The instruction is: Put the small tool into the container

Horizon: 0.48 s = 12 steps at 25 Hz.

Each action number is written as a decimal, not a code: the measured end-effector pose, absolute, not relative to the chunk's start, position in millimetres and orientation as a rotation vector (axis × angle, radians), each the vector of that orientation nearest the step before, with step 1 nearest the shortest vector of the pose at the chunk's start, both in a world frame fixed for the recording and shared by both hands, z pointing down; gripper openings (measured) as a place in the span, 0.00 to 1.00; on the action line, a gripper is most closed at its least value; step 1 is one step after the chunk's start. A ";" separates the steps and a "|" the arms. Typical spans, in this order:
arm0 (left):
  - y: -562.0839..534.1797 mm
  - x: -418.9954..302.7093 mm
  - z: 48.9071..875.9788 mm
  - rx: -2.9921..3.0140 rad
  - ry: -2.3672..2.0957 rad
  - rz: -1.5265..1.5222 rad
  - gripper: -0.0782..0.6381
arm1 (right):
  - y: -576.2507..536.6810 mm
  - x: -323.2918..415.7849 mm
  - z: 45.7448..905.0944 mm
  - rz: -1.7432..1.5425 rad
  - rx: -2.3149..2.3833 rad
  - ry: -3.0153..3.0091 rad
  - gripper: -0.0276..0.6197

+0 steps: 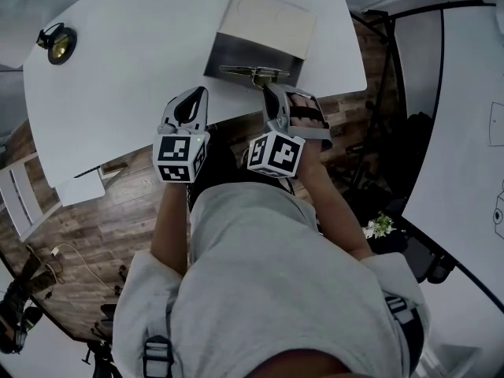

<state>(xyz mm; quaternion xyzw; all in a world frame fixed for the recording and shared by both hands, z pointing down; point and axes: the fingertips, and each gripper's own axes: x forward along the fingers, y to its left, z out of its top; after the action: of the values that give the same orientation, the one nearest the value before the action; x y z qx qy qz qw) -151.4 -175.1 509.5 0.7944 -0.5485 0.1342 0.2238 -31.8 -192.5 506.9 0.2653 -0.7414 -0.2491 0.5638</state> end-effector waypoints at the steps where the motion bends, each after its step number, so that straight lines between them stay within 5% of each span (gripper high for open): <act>1: -176.5 -151.8 510.7 2.196 -1.505 0.366 0.14 | -195.6 -32.7 510.6 -0.581 0.625 -1.738 0.10; 12: -197.8 -170.1 531.8 2.182 -1.462 0.401 0.14 | -230.2 -39.8 542.6 -0.556 0.623 -1.645 0.10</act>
<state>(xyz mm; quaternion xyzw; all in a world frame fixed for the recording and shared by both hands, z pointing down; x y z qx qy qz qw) -170.1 -197.8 531.8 0.7973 -0.5340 0.1466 0.2401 -39.8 -230.2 542.6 0.2693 -0.7107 -0.2401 0.6040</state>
